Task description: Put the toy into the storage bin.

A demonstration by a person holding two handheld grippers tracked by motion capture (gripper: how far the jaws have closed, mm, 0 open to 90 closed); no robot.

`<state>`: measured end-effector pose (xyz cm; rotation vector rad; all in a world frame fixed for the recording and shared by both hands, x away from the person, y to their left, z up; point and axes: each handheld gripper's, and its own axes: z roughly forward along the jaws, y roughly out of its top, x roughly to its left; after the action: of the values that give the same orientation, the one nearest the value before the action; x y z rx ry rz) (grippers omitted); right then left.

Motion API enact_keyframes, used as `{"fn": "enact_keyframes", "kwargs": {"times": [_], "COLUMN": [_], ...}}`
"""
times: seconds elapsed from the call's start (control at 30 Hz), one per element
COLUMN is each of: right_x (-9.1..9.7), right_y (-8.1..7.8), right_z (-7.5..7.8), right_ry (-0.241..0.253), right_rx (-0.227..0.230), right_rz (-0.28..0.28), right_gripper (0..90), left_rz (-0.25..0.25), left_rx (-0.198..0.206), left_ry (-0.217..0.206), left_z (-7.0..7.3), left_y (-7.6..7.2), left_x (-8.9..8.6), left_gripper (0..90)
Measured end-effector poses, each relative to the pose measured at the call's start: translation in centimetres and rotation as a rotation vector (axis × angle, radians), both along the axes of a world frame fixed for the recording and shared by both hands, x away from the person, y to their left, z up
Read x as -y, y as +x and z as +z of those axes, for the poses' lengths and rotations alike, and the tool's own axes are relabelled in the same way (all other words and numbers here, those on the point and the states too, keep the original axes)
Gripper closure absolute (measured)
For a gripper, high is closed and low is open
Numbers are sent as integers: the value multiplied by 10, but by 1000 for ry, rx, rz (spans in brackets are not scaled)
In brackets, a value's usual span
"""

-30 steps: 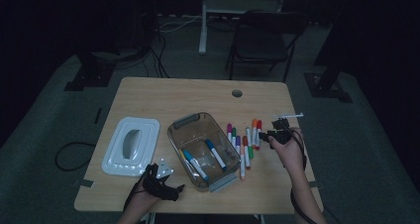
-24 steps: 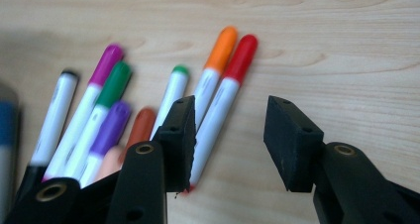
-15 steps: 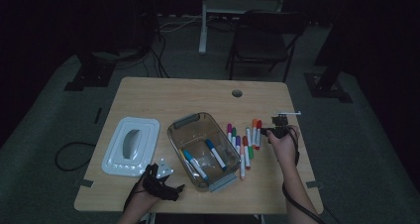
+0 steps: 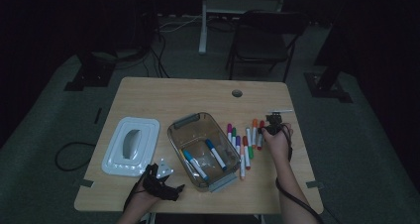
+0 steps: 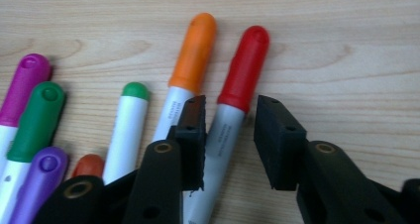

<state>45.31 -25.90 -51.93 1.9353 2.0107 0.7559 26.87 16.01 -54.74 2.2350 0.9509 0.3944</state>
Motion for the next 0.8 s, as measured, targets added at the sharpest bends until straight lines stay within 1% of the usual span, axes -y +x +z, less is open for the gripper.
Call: {"fn": "enact_keyframes", "kwargs": {"times": [0.07,0.13,0.27,0.37,0.47,0.5,0.53,0.57,0.6,0.63,0.67,0.7,0.73,0.77,0.8], "right_x": [2,3,4,7,9,10,10,10,10,9,5,5,4,-2,-5], "right_y": [1,0,-1,-4,-7,-11,-12,-18,-18,-21,-28,-28,-31,-38,-42], "right_z": [-1,-2,-1,2,7,12,14,24,24,29,43,43,48,62,69], "right_ry": [-7,-6,-21,-2,2,18,18,37,37,48,71,71,76,93,101], "right_rx": [-8,-4,-13,-27,-24,-21,-16,-2,-2,9,34,34,45,74,89], "right_rz": [-9,-26,-41,-57,-66,-62,-56,-42,-42,-33,-7,-7,4,29,42], "right_gripper": [677,690,765,767,768,768,768,768,768,768,768,768,768,768,767], "left_rz": [0,1,0,1,0,0,-1,0,0,0,0,0,0,0,0], "left_rx": [0,0,0,0,0,0,0,0,1,0,0,0,0,-1,-1], "left_ry": [0,-1,-1,-1,1,-1,1,1,0,1,1,1,1,0,0], "left_z": [0,0,0,0,0,0,0,0,0,0,0,0,0,0,0], "left_y": [0,0,0,0,0,0,0,0,0,0,0,0,0,0,0], "left_x": [0,0,0,0,0,0,0,0,0,0,0,0,0,0,0], "left_gripper": [6,6,6,6,6,6,6,6,6,6,6,6,6,6,6]}}
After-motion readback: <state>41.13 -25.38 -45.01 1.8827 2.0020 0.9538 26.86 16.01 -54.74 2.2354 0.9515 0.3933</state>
